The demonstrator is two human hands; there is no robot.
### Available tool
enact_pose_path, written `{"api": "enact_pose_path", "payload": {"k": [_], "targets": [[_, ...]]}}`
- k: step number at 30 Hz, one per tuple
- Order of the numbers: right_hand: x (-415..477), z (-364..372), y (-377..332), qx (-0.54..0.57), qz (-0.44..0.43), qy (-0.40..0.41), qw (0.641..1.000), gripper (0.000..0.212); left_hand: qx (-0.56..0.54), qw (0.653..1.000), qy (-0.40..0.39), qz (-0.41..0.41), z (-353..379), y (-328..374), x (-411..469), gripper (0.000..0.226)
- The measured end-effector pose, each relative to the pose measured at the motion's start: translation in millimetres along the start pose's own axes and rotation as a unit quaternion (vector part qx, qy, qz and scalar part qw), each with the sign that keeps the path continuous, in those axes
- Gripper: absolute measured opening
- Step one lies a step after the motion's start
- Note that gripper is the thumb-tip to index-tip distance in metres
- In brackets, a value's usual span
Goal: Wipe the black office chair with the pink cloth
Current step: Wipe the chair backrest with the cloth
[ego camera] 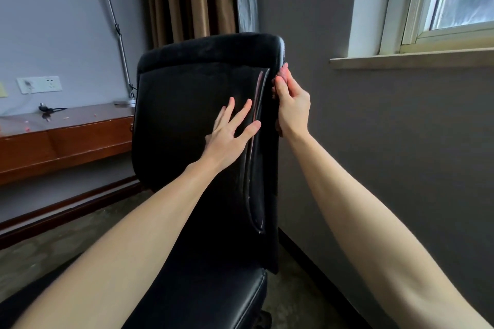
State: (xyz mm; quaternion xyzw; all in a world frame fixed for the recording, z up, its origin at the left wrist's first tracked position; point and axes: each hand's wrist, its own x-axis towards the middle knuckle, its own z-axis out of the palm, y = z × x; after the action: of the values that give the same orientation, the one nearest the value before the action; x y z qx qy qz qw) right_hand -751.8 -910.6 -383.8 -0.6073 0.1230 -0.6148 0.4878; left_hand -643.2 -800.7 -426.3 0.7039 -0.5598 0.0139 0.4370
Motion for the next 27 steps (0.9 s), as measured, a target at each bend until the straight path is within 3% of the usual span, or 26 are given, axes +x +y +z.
{"api": "enact_pose_path", "payload": {"k": [8, 13, 15, 18, 22, 24, 27], "targets": [[-32, -23, 42, -0.087, 0.038, -0.063, 0.994, 0.037, 0.021, 1.0, 0.016, 0.017, -8, -15, 12, 0.06], [-5, -10, 25, -0.105, -0.071, 0.011, 0.992, 0.034, 0.111, 0.993, 0.023, 0.044, -37, -35, 29, 0.055], [7, -1, 17, -0.142, -0.136, -0.006, 0.98, 0.037, 0.127, 0.991, 0.008, 0.029, -41, -37, 38, 0.058], [30, 14, 10, -0.269, -0.259, -0.059, 0.926, 0.037, 0.126, 0.991, -0.024, 0.022, -38, -41, 46, 0.061], [52, 20, 15, -0.445, -0.402, -0.066, 0.797, 0.027, 0.108, 0.993, -0.018, 0.031, -34, -46, 50, 0.06], [49, 14, 26, -0.447, -0.443, -0.082, 0.772, 0.023, 0.11, 0.993, -0.017, 0.038, -32, -49, 52, 0.059], [29, -3, 51, -0.449, -0.445, -0.127, 0.764, 0.026, 0.115, 0.992, -0.017, 0.047, -28, -52, 54, 0.06]]}}
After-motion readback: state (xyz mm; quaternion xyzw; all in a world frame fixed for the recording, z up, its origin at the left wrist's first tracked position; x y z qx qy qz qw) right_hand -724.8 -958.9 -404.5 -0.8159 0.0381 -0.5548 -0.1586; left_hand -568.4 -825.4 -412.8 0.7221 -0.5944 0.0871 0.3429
